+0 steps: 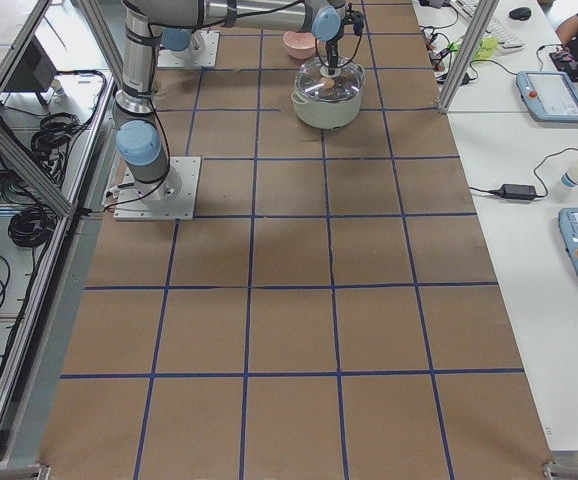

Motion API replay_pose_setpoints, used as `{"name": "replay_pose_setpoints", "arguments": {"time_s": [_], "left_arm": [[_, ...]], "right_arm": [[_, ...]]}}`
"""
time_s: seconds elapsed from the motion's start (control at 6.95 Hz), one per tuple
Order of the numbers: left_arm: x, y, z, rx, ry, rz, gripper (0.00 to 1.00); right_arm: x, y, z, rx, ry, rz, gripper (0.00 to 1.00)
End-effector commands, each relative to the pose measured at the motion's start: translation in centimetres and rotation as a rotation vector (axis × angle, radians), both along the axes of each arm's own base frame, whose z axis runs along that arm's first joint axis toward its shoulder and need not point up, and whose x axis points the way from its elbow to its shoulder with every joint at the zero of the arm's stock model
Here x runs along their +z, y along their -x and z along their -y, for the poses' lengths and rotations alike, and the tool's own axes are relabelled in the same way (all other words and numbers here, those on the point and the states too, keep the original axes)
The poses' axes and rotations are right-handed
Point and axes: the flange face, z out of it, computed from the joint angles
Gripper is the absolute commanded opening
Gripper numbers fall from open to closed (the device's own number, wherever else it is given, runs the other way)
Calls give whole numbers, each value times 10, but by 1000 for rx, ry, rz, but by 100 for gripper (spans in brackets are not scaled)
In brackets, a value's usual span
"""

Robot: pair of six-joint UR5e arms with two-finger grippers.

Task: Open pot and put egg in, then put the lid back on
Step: 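Lower the glass lid onto the pot rim with the right gripper and settle it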

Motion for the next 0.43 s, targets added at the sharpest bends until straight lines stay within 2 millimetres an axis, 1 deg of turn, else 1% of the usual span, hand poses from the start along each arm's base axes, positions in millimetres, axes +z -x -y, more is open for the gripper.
{"name": "replay_pose_setpoints", "arguments": {"time_s": [0.0,0.14,0.29], "left_arm": [[0,0,0,0,0,0,100],[0,0,0,0,0,1,100],[0,0,0,0,0,0,100]], "right_arm": [[-1,0,0,10,-4,-1,20],[-2,0,0,12,-3,-3,27],[-1,0,0,12,1,-4,53]]}}
